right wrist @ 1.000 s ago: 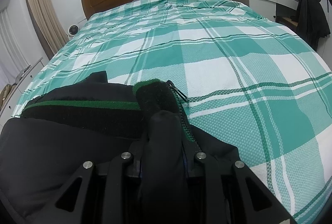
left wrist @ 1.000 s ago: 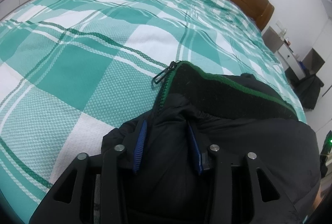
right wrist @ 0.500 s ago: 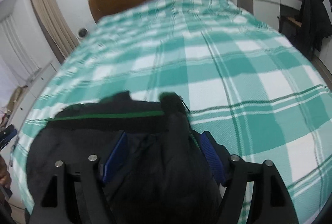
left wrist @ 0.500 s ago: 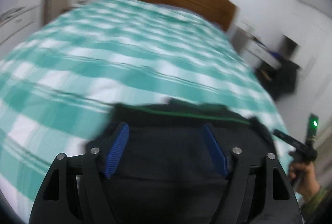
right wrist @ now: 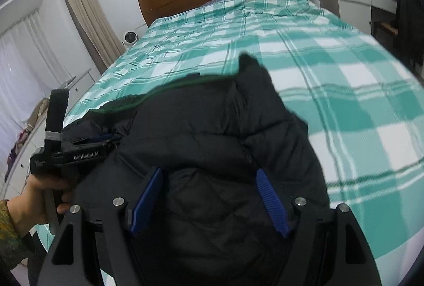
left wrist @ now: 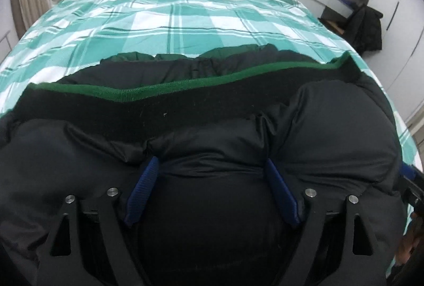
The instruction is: Fold large clothes
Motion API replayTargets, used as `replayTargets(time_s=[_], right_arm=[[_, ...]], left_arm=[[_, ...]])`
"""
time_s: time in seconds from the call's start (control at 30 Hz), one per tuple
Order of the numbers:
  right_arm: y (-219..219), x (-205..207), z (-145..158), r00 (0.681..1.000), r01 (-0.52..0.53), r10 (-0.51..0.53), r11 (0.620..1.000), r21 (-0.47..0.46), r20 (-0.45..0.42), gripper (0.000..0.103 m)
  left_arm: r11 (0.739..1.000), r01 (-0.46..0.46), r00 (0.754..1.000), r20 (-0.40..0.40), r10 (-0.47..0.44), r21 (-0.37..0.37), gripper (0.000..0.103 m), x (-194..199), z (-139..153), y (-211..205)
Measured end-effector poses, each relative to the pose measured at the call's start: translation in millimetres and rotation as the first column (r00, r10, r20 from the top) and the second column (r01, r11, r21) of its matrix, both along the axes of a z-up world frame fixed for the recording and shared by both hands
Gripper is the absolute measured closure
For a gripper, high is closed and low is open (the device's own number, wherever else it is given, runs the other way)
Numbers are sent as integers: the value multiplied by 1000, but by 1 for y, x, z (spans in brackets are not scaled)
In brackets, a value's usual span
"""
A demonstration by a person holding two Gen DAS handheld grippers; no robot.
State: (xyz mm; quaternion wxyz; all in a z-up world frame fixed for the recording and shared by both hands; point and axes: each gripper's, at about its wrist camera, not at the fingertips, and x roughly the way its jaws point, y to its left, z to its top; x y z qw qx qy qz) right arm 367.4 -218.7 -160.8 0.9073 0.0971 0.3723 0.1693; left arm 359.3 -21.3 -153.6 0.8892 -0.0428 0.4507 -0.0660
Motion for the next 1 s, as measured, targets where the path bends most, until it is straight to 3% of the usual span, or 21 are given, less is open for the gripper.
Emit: replayTargets(time_s=[0.2, 0.37, 0.53, 0.7, 0.83, 1.0], right_arm=[[6, -8, 3, 999, 44, -44, 999, -31, -6, 28], [2, -45, 19, 1000, 17, -17, 1000, -10, 12, 28], [5, -87, 28, 998, 14, -13, 1000, -10, 57, 28], [16, -114, 27, 997, 1, -1, 1000, -4, 76, 28], [18, -121, 19, 999, -6, 6, 1000, 5, 46, 27], [8, -138, 20, 998, 3, -5, 1000, 22, 57, 28]], left_arm=[[1000, 26, 1000, -4, -26, 16, 21, -9, 13, 0], [997, 70, 998, -11, -69, 36, 21, -47, 39, -1], [995, 47, 999, 8, -48, 86, 21, -73, 22, -13], [994, 14, 999, 38, -18, 109, 20, -71, -2, -16], [994, 12, 999, 42, -16, 111, 21, -76, 4, -16], [997, 1, 999, 47, -5, 74, 24, -113, 30, -17]])
